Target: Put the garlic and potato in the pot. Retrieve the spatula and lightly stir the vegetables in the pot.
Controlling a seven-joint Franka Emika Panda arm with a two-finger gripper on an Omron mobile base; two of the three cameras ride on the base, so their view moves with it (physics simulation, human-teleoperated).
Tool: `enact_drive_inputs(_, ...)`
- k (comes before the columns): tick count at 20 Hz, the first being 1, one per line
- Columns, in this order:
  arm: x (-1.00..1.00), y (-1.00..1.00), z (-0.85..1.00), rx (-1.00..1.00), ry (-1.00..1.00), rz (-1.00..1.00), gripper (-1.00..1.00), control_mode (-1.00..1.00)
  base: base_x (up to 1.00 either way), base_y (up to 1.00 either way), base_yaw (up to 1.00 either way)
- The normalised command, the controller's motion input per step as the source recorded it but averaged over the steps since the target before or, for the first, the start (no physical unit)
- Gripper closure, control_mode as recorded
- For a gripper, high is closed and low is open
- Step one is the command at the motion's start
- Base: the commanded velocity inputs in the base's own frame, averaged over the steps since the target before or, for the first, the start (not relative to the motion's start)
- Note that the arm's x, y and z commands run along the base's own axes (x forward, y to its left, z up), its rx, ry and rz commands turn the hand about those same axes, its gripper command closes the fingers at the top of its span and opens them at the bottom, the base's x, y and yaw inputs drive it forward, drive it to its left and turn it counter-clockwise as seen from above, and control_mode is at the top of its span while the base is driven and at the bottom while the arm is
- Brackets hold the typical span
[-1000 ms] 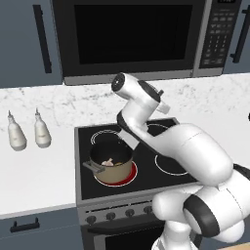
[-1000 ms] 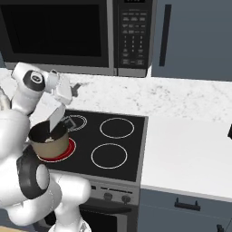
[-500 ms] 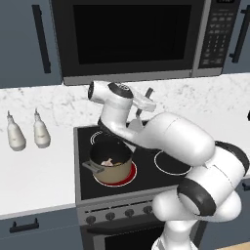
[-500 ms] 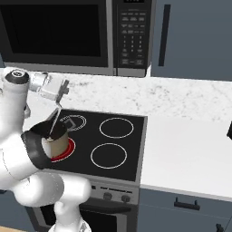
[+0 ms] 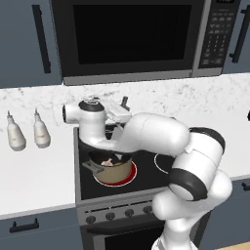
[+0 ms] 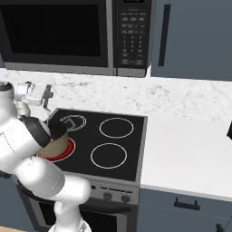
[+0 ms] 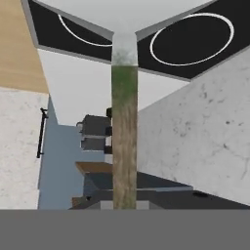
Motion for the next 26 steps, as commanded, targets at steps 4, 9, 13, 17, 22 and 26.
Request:
enact_drive_inputs(4, 0.17, 0.21, -0.49, -0.10, -0.04, 0.10, 1.00, -1.00, 0.00, 0.00, 0.00)
enact_drive_inputs(9, 0.01, 0.11, -0.51, -0.10, -0.04, 0.13, 1.00, -1.00, 0.00, 0.00, 0.00)
enact_drive_inputs(13, 0.07, 0.03, -0.21, -0.07, -0.07, 0.11, 1.00, -1.00, 0.00, 0.00, 0.00)
enact_drive_inputs(17, 0.12, 0.01, -0.16, -0.05, -0.05, 0.10, 1.00, -1.00, 0.00, 0.00, 0.00)
enact_drive_inputs(22, 0.00, 0.28, -0.37, -0.02, -0.05, 0.07, 1.00, -1.00, 0.00, 0.00, 0.00)
enact_drive_inputs(26, 0.00, 0.39, -0.30, 0.00, -0.04, 0.01, 1.00, -1.00, 0.00, 0.00, 0.00)
